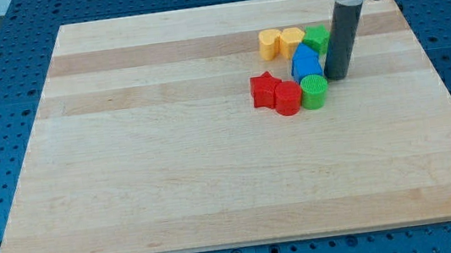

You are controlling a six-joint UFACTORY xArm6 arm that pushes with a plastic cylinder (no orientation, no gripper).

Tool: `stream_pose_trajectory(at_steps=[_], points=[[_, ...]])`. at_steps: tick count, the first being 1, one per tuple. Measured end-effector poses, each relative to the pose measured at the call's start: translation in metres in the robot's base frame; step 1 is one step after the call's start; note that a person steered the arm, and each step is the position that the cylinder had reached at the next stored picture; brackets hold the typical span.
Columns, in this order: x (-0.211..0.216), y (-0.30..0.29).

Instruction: Move the green circle slightly down

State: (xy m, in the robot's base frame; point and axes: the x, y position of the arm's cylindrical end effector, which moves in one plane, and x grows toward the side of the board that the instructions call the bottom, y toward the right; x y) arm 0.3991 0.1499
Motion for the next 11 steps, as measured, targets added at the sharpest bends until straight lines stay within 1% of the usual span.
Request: stream_pose_trajectory(at_steps=[1,3,7,9,11], points=[[0.011,-0.014],[0.012,-0.041],[0.02,-0.047],[0.051,-0.047],[0.051,-0.05]])
